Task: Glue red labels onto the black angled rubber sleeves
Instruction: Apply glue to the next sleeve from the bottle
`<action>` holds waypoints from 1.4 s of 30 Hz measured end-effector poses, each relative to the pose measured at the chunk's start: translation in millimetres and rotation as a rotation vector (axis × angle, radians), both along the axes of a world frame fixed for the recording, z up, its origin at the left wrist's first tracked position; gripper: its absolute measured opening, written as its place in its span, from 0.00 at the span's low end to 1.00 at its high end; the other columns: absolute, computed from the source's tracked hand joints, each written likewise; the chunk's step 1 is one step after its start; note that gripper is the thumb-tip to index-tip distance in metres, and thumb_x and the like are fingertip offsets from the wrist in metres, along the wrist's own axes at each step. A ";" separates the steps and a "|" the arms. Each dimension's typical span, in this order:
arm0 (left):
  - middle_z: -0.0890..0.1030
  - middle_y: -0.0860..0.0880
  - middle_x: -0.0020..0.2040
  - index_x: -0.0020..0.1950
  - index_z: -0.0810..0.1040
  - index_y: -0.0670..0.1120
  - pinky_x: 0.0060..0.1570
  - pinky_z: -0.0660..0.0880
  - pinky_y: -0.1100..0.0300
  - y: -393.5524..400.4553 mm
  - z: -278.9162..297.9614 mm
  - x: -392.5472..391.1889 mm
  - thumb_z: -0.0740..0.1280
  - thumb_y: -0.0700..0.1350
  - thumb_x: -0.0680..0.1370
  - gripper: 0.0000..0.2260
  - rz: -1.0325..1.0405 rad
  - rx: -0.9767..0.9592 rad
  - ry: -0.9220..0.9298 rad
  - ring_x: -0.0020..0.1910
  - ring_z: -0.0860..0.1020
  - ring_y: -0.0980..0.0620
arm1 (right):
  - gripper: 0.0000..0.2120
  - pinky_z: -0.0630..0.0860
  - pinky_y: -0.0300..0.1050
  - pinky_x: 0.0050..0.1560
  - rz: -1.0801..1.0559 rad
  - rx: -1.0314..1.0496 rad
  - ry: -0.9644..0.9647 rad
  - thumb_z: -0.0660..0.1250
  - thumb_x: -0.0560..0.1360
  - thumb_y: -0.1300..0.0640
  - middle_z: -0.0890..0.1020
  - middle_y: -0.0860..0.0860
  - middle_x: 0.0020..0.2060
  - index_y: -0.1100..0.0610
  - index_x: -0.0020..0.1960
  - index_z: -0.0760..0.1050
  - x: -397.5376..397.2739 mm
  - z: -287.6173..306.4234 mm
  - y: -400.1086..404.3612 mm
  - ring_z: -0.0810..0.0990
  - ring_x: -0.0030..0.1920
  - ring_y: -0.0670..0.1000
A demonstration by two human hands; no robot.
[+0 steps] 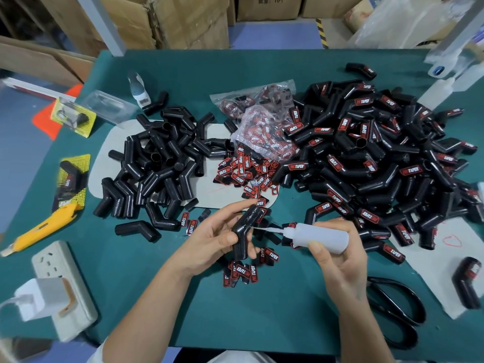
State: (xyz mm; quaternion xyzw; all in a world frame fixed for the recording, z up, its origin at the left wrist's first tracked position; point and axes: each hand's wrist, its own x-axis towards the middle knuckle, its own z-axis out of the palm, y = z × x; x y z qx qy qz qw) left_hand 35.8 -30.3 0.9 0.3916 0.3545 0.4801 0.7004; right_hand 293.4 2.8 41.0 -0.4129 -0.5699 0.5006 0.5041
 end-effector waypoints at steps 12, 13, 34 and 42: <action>0.79 0.47 0.51 0.81 0.67 0.49 0.60 0.79 0.39 0.1 3.0 0.6 0.74 0.52 0.80 0.32 0.011 0.001 -0.017 0.46 0.85 0.43 | 0.14 0.78 0.31 0.44 0.025 -0.016 0.001 0.71 0.74 0.52 0.83 0.39 0.50 0.37 0.56 0.78 1.7 -4.3 -0.1 0.82 0.47 0.39; 0.79 0.46 0.51 0.82 0.67 0.49 0.60 0.79 0.40 0.2 2.8 0.6 0.74 0.52 0.80 0.32 0.012 0.003 -0.015 0.46 0.85 0.43 | 0.14 0.78 0.31 0.44 0.024 -0.017 -0.001 0.71 0.74 0.52 0.83 0.39 0.50 0.37 0.56 0.79 1.7 -4.4 -0.1 0.82 0.47 0.38; 0.79 0.45 0.50 0.82 0.67 0.49 0.59 0.80 0.40 0.4 3.3 1.6 0.74 0.51 0.80 0.32 0.018 0.047 -0.006 0.45 0.85 0.43 | 0.12 0.81 0.37 0.45 -0.105 -0.025 0.009 0.71 0.74 0.49 0.82 0.40 0.50 0.37 0.55 0.78 4.5 -8.5 1.6 0.82 0.48 0.41; 0.78 0.45 0.49 0.81 0.67 0.49 0.59 0.79 0.39 0.5 2.5 2.2 0.74 0.52 0.79 0.32 0.015 0.045 0.010 0.45 0.85 0.43 | 0.12 0.82 0.39 0.46 -0.102 -0.020 0.009 0.71 0.74 0.49 0.83 0.41 0.51 0.37 0.55 0.78 3.5 -7.0 1.7 0.83 0.47 0.42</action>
